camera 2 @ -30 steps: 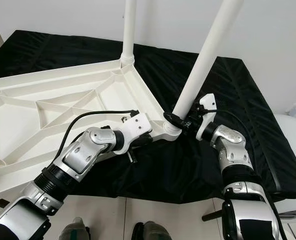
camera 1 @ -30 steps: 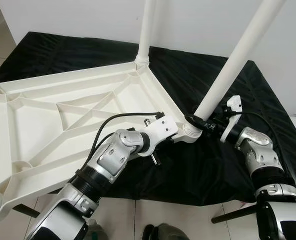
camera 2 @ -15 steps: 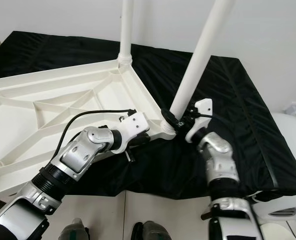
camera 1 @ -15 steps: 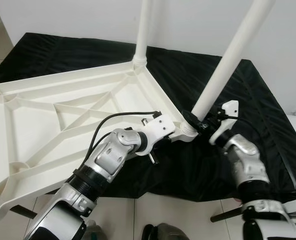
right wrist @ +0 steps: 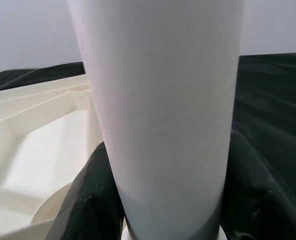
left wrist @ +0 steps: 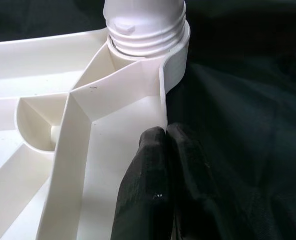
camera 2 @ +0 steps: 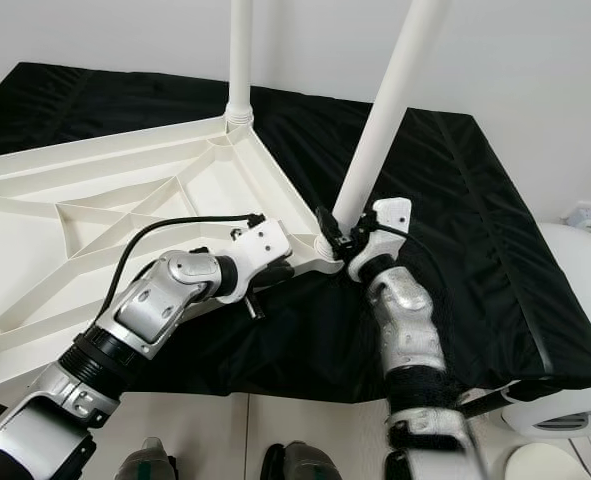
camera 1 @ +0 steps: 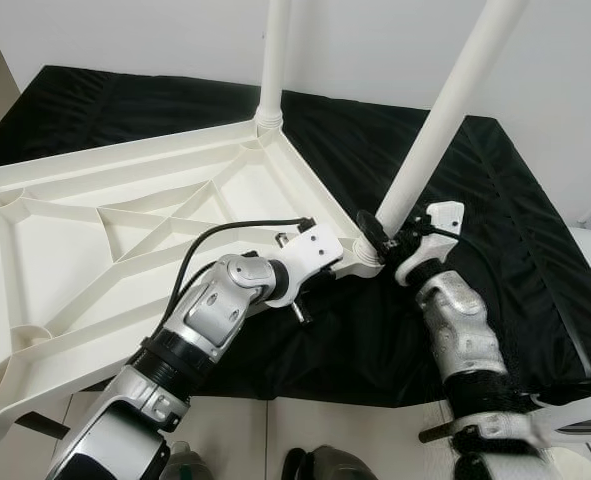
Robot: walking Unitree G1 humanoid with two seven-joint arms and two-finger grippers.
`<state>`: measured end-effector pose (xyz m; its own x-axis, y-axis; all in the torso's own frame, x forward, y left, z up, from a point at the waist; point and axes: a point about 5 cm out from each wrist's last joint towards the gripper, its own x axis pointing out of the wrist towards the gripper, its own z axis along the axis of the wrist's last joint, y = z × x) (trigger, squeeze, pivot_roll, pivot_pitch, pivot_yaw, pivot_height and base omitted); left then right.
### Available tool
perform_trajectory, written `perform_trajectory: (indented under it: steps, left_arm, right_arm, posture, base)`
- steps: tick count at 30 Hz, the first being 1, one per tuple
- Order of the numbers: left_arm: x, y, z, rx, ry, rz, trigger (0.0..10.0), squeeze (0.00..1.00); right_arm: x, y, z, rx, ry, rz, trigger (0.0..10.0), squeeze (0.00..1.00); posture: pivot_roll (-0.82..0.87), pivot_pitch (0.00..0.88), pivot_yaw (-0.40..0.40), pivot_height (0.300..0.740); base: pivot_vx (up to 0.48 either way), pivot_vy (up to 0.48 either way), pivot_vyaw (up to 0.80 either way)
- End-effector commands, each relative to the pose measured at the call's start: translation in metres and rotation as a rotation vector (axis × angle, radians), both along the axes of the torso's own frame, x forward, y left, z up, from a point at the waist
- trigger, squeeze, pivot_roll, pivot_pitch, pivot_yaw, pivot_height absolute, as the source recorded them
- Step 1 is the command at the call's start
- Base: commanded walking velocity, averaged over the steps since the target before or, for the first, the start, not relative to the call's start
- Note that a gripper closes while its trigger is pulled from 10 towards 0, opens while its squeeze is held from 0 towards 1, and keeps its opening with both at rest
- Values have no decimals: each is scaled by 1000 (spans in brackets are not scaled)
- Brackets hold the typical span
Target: Building children table
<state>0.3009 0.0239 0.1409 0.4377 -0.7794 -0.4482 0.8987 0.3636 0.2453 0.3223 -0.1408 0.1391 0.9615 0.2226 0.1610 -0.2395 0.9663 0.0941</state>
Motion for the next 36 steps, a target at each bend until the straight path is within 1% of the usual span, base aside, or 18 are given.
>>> perform_trajectory:
  steps: [1,4,7,9,13,14,16,20,22,23,24,25,33,35,36]
  left_arm:
    - [-15,-21,-1,-22,28,-114,10000,0]
    - [-15,-21,-1,-22,28,-114,10000,0]
    - [-17,-22,-2,-23,29,-118,10000,0]
    - [-17,-22,-2,-22,30,-119,10000,0]
    - [-17,-22,-3,-22,31,-120,10000,0]
    - [-17,-22,-3,-22,31,-121,10000,0]
    - [-17,-22,-3,-22,32,-122,10000,0]
    - [-17,-22,-3,-21,31,-121,10000,0]
    - [-16,-22,-2,-24,29,-115,10000,0]
    - [-16,-22,-1,-26,28,-113,10000,0]
    - [-16,-22,-1,-26,28,-113,10000,0]
    - [-15,-22,-1,-27,26,-111,10000,0]
    - [-15,-22,-1,-28,26,-107,10000,0]
    - [-14,-21,-1,-29,27,-102,10000,0]
    - [-14,-21,-1,-29,27,-102,10000,0]
  right_arm:
    - [2,10,7,33,4,-72,10000,0]
    - [3,12,7,24,11,-102,10000,0]
    - [2,12,10,-5,16,-258,10000,0]
    - [1,14,11,-1,16,-282,10000,0]
    - [1,15,11,4,17,-289,10000,0]
    - [0,19,10,12,23,-277,10000,0]
    - [-1,21,10,15,25,-269,10000,0]
    - [-1,20,8,-6,36,-277,10000,0]
    - [-1,16,5,-23,48,-296,10000,0]
    - [0,15,4,-22,55,-298,10000,251]
    - [0,15,4,-22,55,-298,10000,251]
    - [0,13,4,-18,55,-299,10000,1000]
    - [0,7,7,-19,35,-305,10000,1000]
    - [0,-1,7,-14,23,-268,10000,1000]
    - [0,-1,7,-14,23,-268,10000,1000]
  posture:
    - [47,17,-121,740]
    - [47,17,-121,740]
    - [47,17,-121,740]
    - [50,12,-121,740]
    - [50,12,-121,740]
    - [51,11,-121,740]
    - [52,13,-122,740]
    - [52,13,-122,740]
    - [52,13,-122,740]
    - [51,19,-124,740]
    - [51,19,-124,740]
    - [51,19,-124,740]
    - [46,26,-119,740]
    - [44,32,-118,740]
    - [44,32,-118,740]
  base:
    - [0,0,0]
    - [0,0,0]
    - [0,0,0]
    - [0,0,0]
    - [0,0,0]
    - [0,0,0]
    - [0,0,0]
    - [0,0,0]
    - [0,0,0]
    - [0,0,0]
    - [0,0,0]
    - [0,0,0]
    - [0,0,0]
    - [0,0,0]
    - [0,0,0]
